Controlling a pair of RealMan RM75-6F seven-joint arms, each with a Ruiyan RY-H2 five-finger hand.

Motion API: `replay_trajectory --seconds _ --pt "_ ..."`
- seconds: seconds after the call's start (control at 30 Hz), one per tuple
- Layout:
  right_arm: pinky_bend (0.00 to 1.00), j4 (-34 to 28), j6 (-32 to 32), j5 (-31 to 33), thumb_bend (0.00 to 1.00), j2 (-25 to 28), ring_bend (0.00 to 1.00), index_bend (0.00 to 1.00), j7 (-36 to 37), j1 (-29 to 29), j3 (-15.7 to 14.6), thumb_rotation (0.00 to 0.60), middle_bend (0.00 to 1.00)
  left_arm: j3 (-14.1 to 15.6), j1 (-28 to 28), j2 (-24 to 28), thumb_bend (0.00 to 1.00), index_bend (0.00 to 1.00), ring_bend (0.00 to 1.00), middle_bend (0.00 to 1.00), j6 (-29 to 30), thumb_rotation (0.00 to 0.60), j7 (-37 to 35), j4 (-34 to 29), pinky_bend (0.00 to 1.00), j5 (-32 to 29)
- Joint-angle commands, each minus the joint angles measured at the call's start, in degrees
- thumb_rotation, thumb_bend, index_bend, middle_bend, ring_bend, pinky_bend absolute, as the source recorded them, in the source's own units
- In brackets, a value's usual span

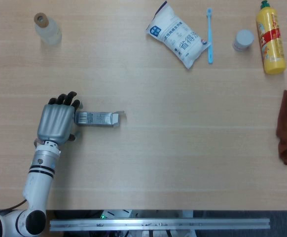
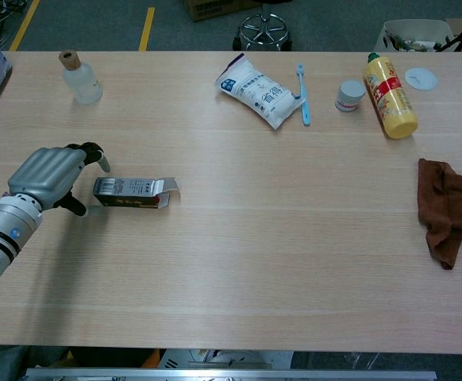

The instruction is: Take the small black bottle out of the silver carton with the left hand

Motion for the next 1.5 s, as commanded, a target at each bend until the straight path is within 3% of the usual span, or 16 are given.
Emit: replay_trajectory --seconds 0.03,0.5,1.5 --pt "0.24 0.1 0.0 0.1 0.23 0.0 0.17 0.33 0.1 0.0 0.0 0.600 0.24 -0.2 -0.6 0.0 0.17 0.33 0.18 0.15 -0.5 0.600 0.2 0.4 0.27 -0.6" --pt "0.24 0.8 0.0 0.1 0.23 -0.1 0.17 0.33 0.8 -0.3 -0.1 0.600 0.24 -0.4 -2.1 -0.9 0.17 0.35 0.17 0.14 -0.9 0.600 -0.5 2.2 0.27 -1.5" --pt "0.24 1.5 0.1 0.3 0.23 -0.3 0.17 0.33 1.3 -0.7 -0.1 0.600 0.24 0.1 -3.1 -2.2 0.17 0.54 0.17 0.19 -0.7 0.600 -2.2 4.5 0.27 -2.5"
